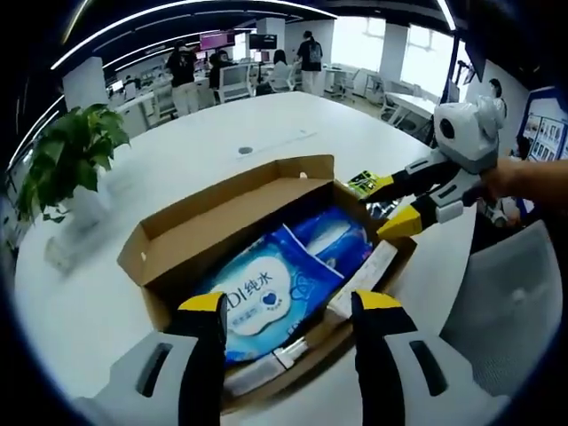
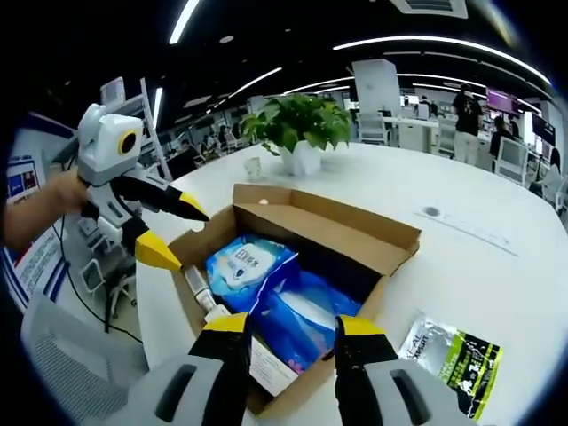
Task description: Operate the shoe box by opening the lid, removing the specified soft item, and placing it in the target area until the item is outside and the box remains undamaged.
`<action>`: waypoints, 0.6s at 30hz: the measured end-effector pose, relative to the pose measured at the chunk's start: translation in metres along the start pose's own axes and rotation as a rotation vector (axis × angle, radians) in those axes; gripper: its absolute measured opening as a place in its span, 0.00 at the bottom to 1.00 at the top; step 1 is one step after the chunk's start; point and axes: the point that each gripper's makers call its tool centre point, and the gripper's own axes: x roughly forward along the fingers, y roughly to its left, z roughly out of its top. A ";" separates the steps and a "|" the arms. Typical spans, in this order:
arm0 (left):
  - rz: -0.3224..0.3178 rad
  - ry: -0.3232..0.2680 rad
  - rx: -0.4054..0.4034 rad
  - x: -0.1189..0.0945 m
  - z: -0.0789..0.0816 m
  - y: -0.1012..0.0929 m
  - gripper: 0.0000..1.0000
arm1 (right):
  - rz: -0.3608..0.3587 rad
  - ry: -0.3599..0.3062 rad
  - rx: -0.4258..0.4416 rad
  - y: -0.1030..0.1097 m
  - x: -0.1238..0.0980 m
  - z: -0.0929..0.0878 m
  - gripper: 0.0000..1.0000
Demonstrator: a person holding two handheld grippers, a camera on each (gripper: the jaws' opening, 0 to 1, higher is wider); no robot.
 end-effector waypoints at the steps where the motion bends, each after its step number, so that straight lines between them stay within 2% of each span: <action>1: 0.003 0.000 -0.009 -0.001 -0.004 0.002 0.60 | 0.003 0.002 0.000 0.001 0.002 0.001 0.34; 13: 0.032 -0.014 -0.100 -0.011 -0.036 0.018 0.60 | 0.050 0.040 0.007 0.023 0.041 0.006 0.28; 18: 0.037 -0.025 -0.125 -0.012 -0.039 0.027 0.59 | 0.054 0.065 0.003 0.028 0.059 0.008 0.26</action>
